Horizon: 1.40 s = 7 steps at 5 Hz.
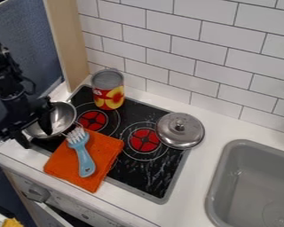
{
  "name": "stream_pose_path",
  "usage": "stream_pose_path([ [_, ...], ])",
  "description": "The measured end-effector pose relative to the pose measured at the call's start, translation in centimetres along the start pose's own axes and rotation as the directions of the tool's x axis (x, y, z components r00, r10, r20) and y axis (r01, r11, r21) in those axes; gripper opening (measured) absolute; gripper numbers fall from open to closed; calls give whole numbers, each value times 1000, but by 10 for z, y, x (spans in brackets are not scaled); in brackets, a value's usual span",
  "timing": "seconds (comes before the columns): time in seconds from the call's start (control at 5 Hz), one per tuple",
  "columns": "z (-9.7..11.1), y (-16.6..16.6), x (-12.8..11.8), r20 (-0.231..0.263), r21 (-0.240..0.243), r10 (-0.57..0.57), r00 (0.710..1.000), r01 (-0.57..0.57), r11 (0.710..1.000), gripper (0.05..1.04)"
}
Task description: Move the silver pot to the bottom right of the stove
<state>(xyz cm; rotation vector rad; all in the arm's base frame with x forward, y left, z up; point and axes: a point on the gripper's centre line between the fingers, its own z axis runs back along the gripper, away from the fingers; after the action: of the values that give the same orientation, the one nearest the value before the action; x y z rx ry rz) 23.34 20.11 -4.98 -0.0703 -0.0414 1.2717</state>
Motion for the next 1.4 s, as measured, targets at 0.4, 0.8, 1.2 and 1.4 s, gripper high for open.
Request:
stream_pose_path([
  [0.4,1,0,-1,-12,-14,2,1000,-2,1000,170],
  [0.8,17,8,-4,-49,-50,-8,999,5,999,83],
  [1.2,48,-5,-10,-53,-79,-48,997,44,996,72],
  [1.4,65,-14,-19,-70,-120,-80,994,71,990,72],
])
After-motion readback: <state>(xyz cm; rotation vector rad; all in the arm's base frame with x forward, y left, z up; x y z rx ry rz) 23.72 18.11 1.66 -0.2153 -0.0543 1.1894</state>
